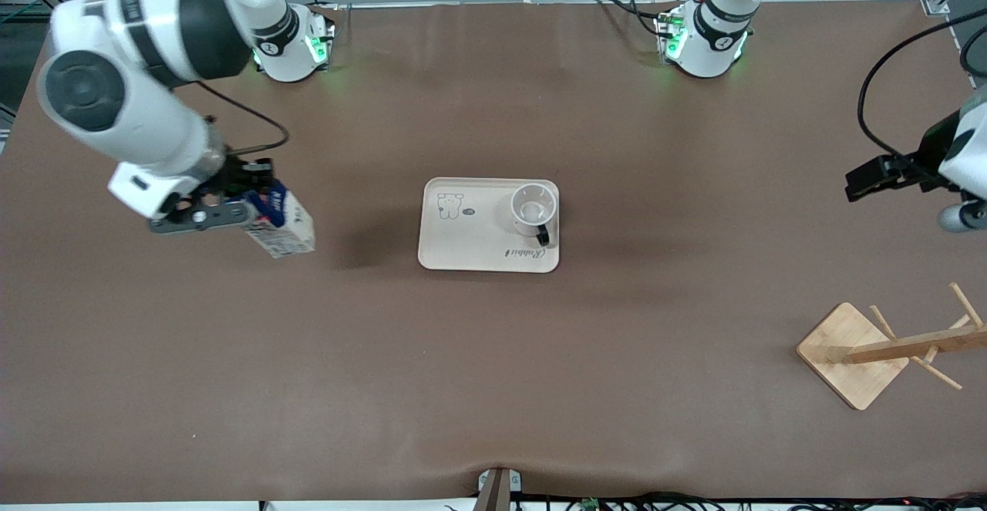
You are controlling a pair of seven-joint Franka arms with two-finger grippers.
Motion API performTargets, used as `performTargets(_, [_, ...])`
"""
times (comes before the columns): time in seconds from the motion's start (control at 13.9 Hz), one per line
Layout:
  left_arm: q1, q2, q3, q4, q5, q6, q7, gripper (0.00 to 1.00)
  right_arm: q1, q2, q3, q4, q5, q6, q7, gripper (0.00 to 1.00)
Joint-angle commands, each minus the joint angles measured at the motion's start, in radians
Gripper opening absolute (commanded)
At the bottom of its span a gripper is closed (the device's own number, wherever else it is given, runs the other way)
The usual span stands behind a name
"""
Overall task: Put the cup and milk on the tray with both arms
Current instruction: 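Carry the milk carton to the tray with the right gripper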
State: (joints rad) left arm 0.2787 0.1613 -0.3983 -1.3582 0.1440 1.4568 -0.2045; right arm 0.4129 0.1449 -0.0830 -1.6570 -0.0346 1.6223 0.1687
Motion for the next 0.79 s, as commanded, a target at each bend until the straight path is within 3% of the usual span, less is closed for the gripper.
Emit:
performTargets(0.0, [-0.148,-0.074,0.146,-0.042,-0.003,-0.025,0.022,1.0,0.081,0.126,-0.012,0.147,0.051,-0.024,0.078,0.0])
performTargets(0.14, [-0.251,-0.103,0.254,-0.065,-0.017,-0.03,0.025,1.0,0.127,0.203,-0.014,0.209,0.131,-0.03,0.123,0.0])
performTargets(0.29, [-0.273,-0.137,0.303,-0.108,-0.081,-0.021,0.042,1.0,0.161,0.277,-0.012,0.258,0.186,-0.073,0.205,0.0])
performTargets(0.72, [-0.288,-0.259,0.308,-0.26,-0.101,0.054,0.051,1.0,0.219,0.455,-0.012,0.367,0.306,-0.07,0.281,0.0])
